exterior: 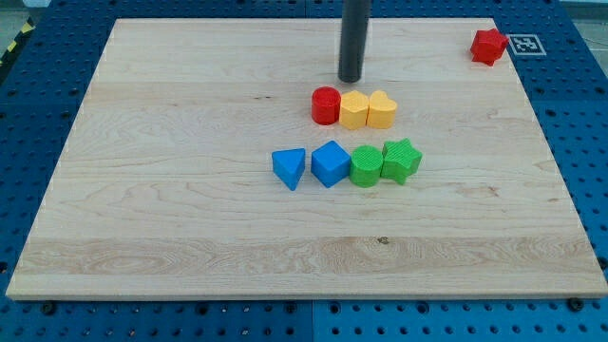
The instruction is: Move the red star diagonally top left to the red circle
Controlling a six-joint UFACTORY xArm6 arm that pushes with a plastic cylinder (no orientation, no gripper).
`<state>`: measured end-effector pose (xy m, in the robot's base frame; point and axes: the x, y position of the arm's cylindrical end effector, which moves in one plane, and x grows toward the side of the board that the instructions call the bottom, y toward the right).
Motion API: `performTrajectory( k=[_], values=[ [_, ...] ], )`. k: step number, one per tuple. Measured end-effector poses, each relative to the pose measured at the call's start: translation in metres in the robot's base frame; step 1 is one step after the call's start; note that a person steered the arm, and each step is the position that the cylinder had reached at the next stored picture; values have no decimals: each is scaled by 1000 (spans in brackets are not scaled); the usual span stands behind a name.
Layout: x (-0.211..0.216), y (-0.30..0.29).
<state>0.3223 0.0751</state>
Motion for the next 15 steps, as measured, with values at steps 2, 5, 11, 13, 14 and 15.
performTrajectory(
  k=[2, 5, 11, 13, 14, 15],
  values=[
    [10, 95],
    [45, 139],
    [-93, 222],
    [-75, 213],
    [-68, 236],
    [-59, 214]
  ],
)
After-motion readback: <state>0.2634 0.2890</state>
